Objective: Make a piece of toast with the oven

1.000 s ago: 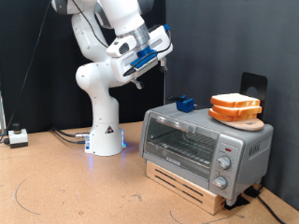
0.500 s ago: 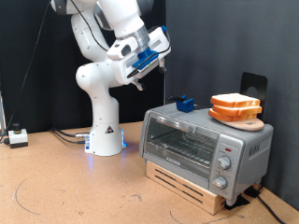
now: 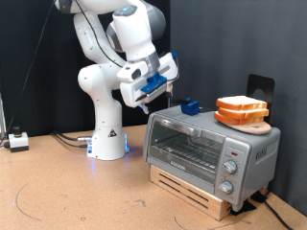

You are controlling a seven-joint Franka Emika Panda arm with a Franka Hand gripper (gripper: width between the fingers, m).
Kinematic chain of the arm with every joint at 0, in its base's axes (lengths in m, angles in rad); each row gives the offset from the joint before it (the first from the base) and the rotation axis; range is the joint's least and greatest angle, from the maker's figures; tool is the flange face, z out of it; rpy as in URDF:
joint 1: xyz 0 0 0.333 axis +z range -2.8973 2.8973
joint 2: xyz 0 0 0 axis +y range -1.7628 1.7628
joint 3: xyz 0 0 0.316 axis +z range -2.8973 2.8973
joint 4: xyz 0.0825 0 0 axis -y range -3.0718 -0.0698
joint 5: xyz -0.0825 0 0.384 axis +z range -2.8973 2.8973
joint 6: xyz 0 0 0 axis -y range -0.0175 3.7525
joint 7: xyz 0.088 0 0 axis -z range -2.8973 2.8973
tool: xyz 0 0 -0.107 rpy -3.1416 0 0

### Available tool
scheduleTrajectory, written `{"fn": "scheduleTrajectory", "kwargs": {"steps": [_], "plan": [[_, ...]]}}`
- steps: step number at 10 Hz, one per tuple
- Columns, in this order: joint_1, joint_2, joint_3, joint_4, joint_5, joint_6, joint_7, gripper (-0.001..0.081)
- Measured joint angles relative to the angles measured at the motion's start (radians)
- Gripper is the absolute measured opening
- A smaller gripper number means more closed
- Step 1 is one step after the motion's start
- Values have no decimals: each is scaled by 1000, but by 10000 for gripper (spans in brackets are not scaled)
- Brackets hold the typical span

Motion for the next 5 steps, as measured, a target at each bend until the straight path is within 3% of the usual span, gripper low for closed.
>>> {"fn": "scheduleTrajectory", "kwargs": {"steps": [5], "plan": [[34,117,11,-31,59,154,-1,810]]}}
